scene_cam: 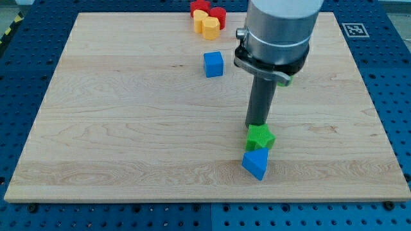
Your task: Point at the blue cube
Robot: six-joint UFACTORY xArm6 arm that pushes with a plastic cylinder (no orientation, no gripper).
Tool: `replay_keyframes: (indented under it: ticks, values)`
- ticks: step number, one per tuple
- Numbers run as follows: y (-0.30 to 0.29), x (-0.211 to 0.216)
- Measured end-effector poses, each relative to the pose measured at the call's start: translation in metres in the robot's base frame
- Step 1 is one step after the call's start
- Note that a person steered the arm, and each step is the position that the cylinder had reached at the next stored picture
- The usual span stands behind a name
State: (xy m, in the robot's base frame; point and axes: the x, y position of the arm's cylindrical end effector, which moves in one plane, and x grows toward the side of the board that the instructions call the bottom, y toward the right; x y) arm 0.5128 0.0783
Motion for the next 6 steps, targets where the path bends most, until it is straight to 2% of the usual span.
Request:
replay_keyframes:
  ticks: [1, 2, 3, 4, 5, 6]
  values:
    - [0.000, 0.014]
    - [-0.002, -0.002]
    - [-0.041, -0.022]
    - [-0.106, -0.047]
    - [-0.161, -0.092]
    - [-0.180, -0.150]
